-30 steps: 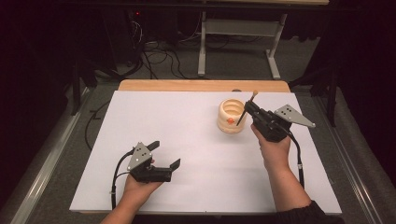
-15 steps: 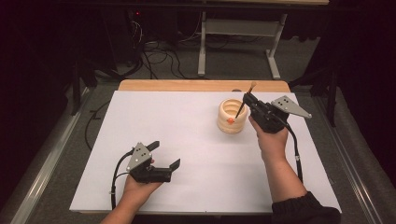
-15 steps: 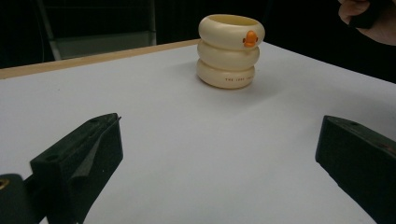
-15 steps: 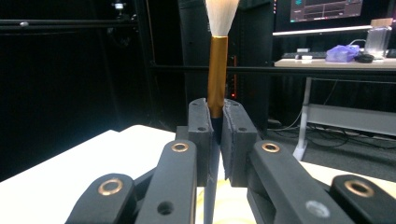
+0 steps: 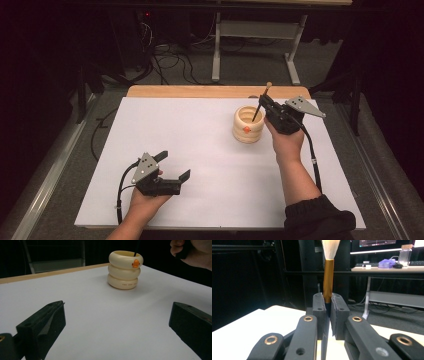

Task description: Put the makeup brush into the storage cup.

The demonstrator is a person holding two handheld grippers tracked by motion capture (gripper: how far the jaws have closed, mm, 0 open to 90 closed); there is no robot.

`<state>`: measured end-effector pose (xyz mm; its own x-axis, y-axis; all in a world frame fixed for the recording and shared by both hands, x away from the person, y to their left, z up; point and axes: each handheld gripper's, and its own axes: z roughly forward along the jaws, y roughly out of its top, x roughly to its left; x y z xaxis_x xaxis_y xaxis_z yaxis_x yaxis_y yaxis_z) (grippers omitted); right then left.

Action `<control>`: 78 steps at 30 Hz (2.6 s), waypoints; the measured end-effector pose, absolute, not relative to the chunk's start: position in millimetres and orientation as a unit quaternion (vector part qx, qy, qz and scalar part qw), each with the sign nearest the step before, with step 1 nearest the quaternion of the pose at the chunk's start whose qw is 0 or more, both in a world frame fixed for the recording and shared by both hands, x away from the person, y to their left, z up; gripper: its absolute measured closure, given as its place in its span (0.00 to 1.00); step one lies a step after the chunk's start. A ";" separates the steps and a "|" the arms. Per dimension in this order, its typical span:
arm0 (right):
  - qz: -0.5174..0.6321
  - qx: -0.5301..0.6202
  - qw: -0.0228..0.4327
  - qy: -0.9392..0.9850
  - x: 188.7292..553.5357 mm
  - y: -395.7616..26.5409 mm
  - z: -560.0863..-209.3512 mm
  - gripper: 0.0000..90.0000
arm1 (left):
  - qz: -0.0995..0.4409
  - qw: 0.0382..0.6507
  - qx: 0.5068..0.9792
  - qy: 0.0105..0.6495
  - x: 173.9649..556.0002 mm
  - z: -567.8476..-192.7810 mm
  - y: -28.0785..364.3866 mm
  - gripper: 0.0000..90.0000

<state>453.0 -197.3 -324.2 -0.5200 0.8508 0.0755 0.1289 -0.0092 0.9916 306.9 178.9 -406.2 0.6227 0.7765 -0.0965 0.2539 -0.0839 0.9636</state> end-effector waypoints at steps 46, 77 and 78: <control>0.544 0.419 0.276 0.672 471.1 -185.8 -364.0 0.94 | 0.229 0.572 0.697 0.367 306.8 -404.9 182.7 0.02; 0.530 0.438 0.267 0.675 473.7 -186.5 -365.7 0.01 | 0.226 0.570 0.699 0.368 307.9 -406.2 182.7 0.02; 0.529 0.438 0.268 0.675 473.6 -186.8 -365.4 0.01 | 0.225 0.571 0.698 0.369 307.9 -406.2 182.6 0.02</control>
